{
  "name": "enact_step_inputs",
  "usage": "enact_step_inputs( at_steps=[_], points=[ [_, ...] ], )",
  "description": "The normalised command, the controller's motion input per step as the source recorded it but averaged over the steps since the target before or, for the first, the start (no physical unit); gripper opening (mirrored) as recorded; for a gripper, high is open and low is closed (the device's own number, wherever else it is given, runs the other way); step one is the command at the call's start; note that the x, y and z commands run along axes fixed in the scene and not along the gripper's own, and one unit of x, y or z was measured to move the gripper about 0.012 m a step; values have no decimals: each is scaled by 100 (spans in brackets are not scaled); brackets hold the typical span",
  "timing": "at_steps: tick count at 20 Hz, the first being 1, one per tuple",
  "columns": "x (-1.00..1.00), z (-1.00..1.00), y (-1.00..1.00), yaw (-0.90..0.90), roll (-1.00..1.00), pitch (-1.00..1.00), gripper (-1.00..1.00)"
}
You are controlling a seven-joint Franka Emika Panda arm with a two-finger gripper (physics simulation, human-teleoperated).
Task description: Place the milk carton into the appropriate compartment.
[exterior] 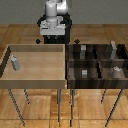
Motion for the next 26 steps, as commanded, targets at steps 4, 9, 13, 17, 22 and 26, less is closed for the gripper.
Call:
enact_step_inputs(
  at_steps=[4, 9, 13, 17, 22, 26],
  points=[
    [0, 0, 0, 0, 0, 0, 100],
    [0, 0, -80, 0, 0, 0, 100],
    [0, 0, -100, 0, 0, 0, 100],
    [0, 0, -100, 0, 0, 0, 100],
    [0, 0, -60, -9, 0, 0, 100],
    [0, 0, 0, -98, 0, 0, 100]
  ],
)
